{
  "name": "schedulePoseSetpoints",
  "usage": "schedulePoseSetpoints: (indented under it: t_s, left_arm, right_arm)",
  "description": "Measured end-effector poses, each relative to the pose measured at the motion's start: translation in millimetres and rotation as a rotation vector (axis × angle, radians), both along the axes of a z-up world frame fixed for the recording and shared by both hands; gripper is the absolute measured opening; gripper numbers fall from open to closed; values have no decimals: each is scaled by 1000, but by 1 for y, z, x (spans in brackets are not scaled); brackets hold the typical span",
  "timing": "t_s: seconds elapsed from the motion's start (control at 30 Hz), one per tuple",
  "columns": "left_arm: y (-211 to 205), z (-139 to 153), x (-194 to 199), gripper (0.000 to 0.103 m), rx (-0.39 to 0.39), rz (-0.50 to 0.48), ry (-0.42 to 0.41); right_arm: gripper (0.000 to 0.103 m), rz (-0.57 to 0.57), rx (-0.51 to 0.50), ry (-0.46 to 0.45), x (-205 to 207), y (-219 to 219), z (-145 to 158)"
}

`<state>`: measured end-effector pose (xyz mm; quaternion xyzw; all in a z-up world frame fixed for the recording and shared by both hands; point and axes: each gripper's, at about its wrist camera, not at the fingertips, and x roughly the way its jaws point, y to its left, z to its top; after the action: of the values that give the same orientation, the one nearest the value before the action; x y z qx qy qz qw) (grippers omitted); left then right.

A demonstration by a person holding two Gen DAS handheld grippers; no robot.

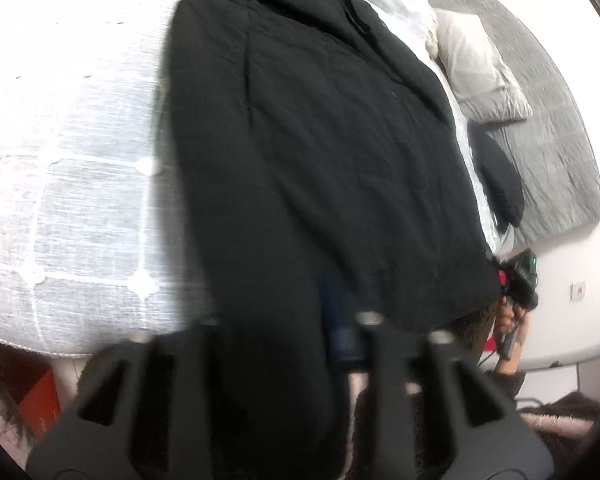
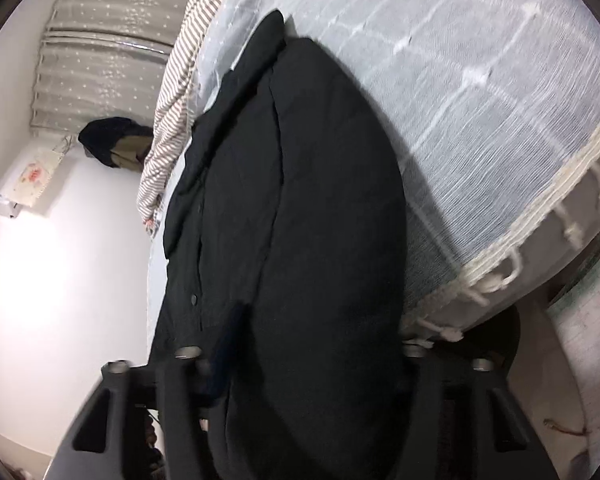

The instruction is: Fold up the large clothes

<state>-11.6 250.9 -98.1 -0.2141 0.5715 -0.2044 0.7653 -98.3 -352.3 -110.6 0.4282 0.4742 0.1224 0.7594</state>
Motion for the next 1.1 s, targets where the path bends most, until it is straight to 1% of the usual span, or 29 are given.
schedulePoseSetpoints:
  t_s: [0.03,0.1,0.2,0.27,0.33,0.4,0.5,0.53,0.63,0.73,0.83,0.97,1.03,1.1]
  left_arm:
    - [4,1,0,17,-25,22,-2]
    - [4,8,-2,13,-56,37,-36]
    - [-2,30,-5,10,-72,37,-139]
    - [-4,49,-7,10,-85,34,-212]
    - [-7,71,-10,9,-95,40,-296]
    - [-9,90,-13,9,-98,49,-356]
    - [-5,115,-17,8,-108,54,-438]
    - [-4,126,-21,8,-118,57,-472]
    - [-2,147,-27,8,-152,58,-537]
    - [5,173,-43,8,-200,48,-607]
    - [14,195,-63,8,-190,57,-674]
    - [27,214,-78,8,-219,62,-724]
    - [32,214,-75,8,-220,80,-729]
    - [36,207,-64,9,-205,112,-706]
  right_arm:
    - [36,-2,-6,-9,2,3,2]
    - [21,-7,-25,-50,5,7,13]
    - [17,6,-43,-138,8,14,39]
    - [15,17,-54,-192,13,22,58]
    - [14,22,-46,-270,17,28,81]
    - [13,21,-28,-347,19,31,104]
    - [13,6,-17,-425,16,30,132]
    - [13,1,-21,-443,17,32,139]
    - [13,-8,-6,-497,9,29,159]
    - [13,-12,9,-546,-7,23,175]
    - [13,-24,10,-603,-24,19,197]
    - [13,-43,-2,-685,-47,12,227]
    - [13,-56,-23,-703,-51,10,236]
    - [13,-69,-48,-689,-43,8,238]
